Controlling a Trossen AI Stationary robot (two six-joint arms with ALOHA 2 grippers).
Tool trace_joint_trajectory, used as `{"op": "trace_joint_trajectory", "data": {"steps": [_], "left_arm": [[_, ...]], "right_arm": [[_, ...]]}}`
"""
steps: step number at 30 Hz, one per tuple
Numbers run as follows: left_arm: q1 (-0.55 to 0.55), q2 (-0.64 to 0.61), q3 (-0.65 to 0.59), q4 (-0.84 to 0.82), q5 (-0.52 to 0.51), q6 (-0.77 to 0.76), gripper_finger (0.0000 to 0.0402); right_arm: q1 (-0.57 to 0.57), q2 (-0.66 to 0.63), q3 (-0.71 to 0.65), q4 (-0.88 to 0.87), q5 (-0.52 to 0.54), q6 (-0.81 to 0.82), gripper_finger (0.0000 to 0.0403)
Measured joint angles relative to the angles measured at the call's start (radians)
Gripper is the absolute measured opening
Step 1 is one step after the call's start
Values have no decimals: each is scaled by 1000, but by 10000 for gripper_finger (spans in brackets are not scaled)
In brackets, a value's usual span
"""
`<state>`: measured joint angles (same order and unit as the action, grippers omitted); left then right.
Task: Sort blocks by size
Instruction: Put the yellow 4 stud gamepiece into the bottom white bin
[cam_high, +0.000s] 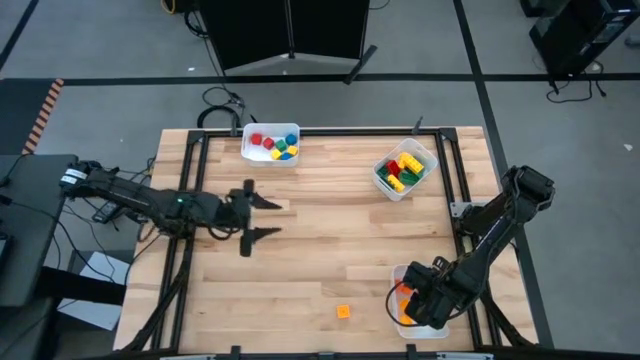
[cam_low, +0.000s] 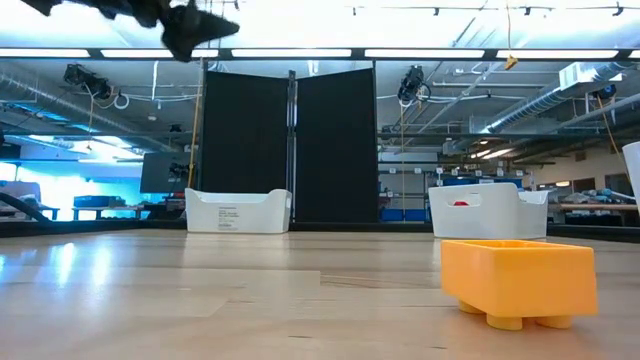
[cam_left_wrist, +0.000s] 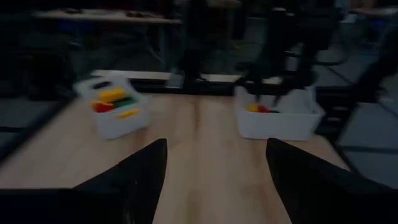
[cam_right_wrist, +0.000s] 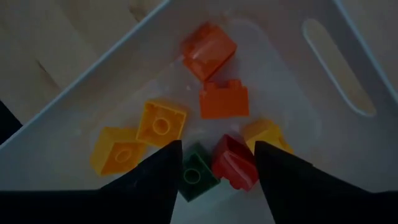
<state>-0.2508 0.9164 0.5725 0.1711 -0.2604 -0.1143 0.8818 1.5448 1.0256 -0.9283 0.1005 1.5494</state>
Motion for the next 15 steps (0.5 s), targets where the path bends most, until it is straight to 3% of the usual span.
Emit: {"op": "trace_joint_trajectory", "data": {"steps": [3, 6, 12, 15], "left_arm": [[0, -86, -43, -33, -72, 27, 282], [7, -197, -129, -11, -79, 13, 282], [65, -437, -327, 79, 122, -55, 282], [93, -538, -402, 112, 147, -55, 282]], "right_arm": [[0, 0, 0, 0, 1, 2, 218], [0, 0, 0, 2, 3, 3, 225], [0, 0, 0, 13, 3, 3, 238], [-1, 0, 0, 15, 3, 3, 244]]}}
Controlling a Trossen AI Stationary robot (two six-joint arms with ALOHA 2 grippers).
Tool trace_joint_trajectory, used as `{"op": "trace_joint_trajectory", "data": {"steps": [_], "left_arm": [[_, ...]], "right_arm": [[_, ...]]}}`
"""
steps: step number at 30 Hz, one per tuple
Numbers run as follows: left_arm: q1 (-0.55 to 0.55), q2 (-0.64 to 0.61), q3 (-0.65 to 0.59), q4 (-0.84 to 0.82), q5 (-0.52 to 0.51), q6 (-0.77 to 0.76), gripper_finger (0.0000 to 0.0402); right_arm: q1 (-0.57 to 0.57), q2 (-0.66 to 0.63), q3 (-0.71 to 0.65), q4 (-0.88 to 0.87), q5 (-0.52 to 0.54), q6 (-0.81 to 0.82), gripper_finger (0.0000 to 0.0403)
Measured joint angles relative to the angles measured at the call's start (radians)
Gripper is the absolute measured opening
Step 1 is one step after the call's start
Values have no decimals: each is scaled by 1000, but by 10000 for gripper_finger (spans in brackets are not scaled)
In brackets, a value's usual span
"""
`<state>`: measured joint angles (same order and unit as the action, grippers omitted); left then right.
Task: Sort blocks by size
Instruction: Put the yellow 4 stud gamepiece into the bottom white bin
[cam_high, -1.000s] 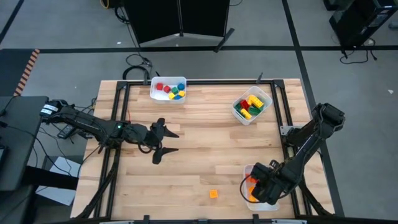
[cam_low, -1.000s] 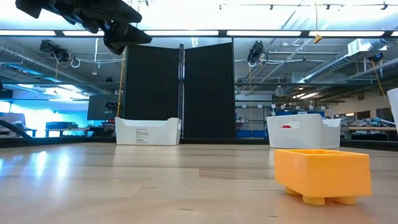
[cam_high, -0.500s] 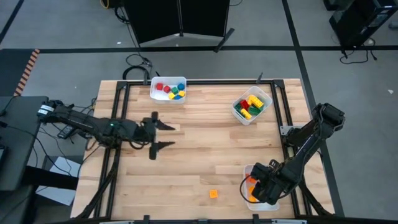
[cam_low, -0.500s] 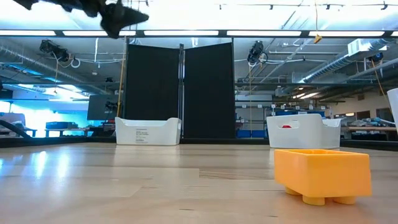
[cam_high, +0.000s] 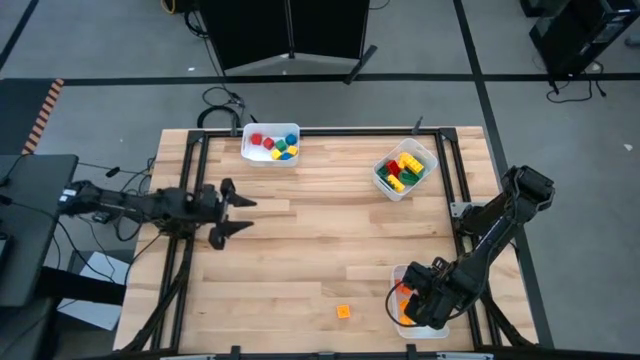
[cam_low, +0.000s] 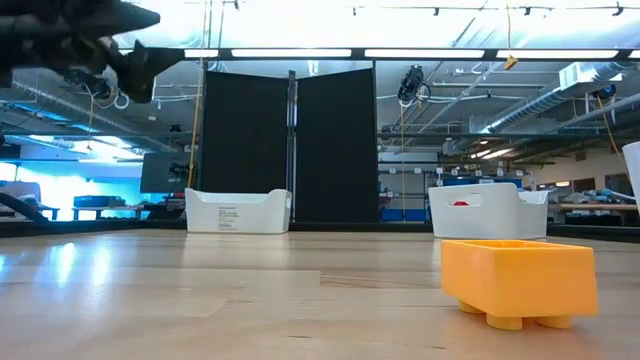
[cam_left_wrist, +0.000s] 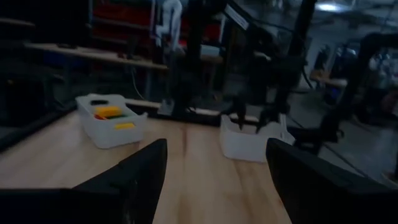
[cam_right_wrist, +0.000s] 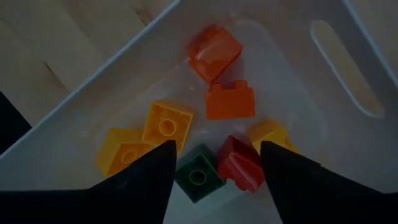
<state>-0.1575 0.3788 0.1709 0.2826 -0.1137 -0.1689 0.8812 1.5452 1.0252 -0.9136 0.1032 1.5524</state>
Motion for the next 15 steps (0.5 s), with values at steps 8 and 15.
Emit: {"op": "trace_joint_trajectory", "data": {"steps": [8, 15], "left_arm": [[35, -192, -101, -16, -6, 31, 282], [34, -291, -162, -81, -21, 57, 282]], "right_arm": [[-1, 0, 0, 3, -9, 48, 255], [-1, 0, 0, 4, -99, 87, 269]]}}
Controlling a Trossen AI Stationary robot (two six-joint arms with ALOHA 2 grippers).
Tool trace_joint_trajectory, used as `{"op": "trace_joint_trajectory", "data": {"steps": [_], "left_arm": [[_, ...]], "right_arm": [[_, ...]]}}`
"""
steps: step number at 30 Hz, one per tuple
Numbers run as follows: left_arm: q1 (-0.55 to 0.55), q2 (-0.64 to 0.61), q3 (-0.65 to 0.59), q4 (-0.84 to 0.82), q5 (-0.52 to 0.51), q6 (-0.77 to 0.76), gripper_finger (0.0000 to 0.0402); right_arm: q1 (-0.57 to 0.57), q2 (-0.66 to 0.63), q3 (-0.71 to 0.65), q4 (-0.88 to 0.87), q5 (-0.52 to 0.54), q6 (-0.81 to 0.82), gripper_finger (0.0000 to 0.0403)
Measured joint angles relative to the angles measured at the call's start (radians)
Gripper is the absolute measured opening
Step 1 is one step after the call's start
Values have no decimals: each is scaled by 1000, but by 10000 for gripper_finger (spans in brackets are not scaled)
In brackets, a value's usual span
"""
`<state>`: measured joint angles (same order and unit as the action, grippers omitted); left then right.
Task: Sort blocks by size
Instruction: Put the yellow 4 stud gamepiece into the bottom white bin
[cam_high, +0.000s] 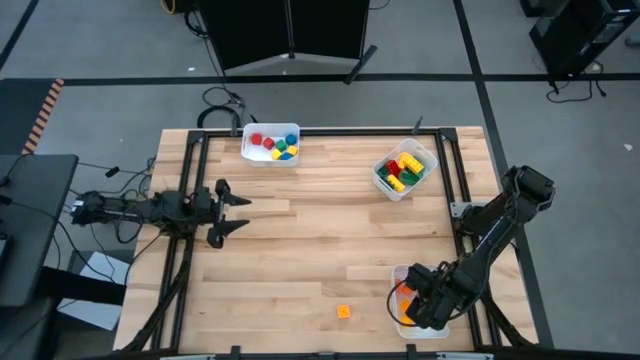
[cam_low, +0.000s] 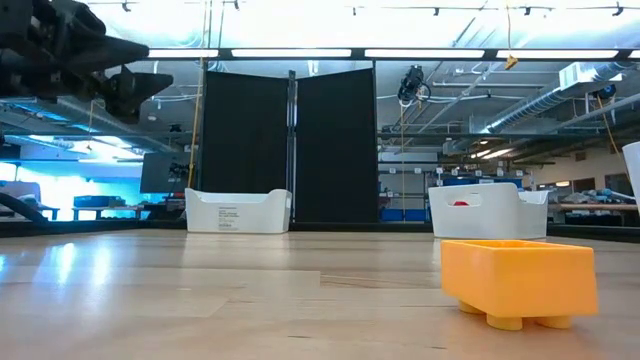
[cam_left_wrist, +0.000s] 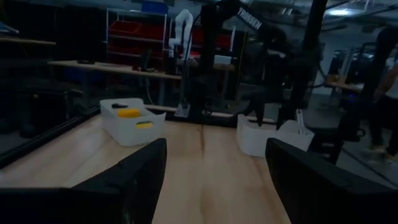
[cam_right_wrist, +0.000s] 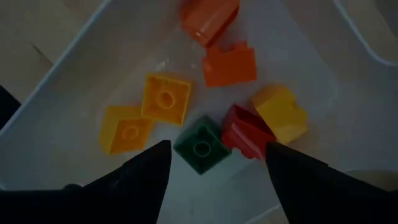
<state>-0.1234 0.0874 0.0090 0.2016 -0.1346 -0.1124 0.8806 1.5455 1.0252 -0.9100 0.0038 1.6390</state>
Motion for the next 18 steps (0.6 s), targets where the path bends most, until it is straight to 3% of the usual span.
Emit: {"op": "trace_joint_trajectory", "data": {"steps": [10, 18], "left_arm": [[-1, -7, 0, -64, -12, 1, 282], [-1, -7, 0, -63, -12, 0, 282]], "right_arm": [[-2, 0, 0, -22, -5, 7, 304], [-8, 0, 0, -58, -4, 44, 304]]}}
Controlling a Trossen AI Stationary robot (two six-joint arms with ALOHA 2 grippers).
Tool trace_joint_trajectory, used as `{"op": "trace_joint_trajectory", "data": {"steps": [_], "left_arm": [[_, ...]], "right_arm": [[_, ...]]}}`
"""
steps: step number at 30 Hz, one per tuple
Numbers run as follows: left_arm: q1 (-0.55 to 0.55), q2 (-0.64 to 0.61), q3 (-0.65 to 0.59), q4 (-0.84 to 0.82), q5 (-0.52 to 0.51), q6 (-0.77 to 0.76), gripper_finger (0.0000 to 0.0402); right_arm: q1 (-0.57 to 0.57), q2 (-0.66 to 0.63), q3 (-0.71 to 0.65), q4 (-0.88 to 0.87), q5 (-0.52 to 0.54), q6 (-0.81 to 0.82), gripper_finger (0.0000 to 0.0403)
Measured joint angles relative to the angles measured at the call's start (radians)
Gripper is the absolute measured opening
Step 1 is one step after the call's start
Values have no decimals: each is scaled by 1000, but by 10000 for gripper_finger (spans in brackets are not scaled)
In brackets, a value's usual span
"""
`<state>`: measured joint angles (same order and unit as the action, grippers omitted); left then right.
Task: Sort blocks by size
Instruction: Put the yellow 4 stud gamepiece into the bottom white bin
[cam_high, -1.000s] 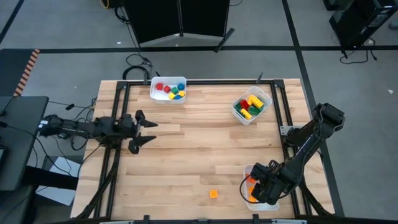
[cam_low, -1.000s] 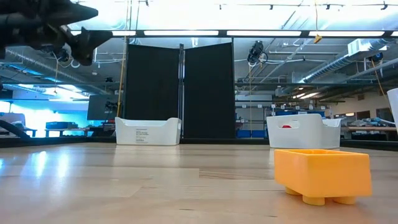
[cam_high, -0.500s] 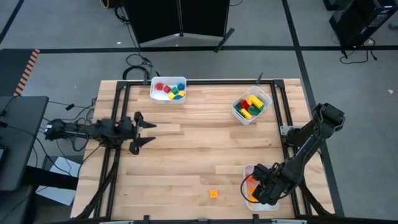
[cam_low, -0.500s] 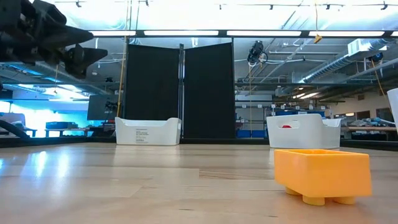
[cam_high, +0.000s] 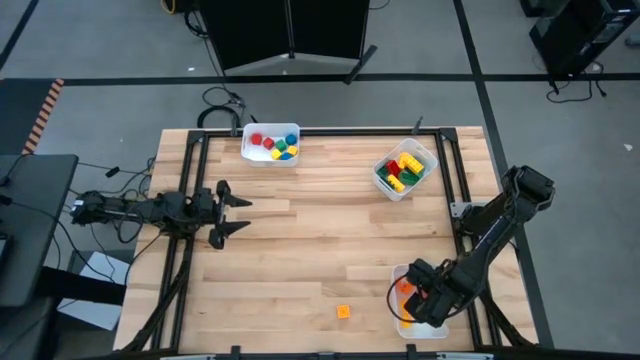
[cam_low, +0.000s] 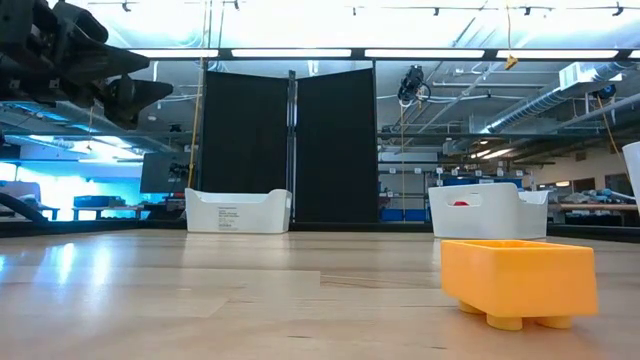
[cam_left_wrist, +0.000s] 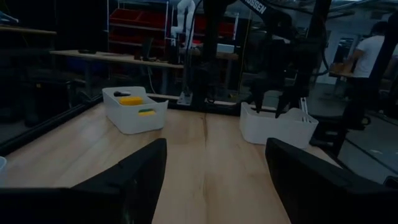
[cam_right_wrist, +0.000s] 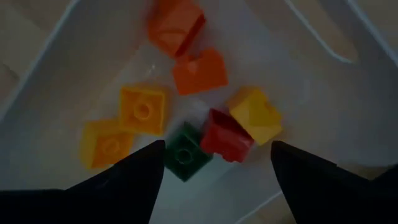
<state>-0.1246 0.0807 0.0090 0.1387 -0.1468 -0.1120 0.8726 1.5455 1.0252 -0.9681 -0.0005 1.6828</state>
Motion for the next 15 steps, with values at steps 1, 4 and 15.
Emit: {"op": "trace_joint_trajectory", "data": {"steps": [1, 4, 15], "left_arm": [[0, 0, 0, 0, 0, 0, 282], [0, 0, 0, 0, 0, 0, 282], [0, 0, 0, 1, 1, 0, 282]], "right_arm": [[-1, 0, 0, 4, 1, 30, 303], [-3, 0, 0, 52, -31, 105, 302], [-15, 1, 0, 41, -49, 91, 304]]}}
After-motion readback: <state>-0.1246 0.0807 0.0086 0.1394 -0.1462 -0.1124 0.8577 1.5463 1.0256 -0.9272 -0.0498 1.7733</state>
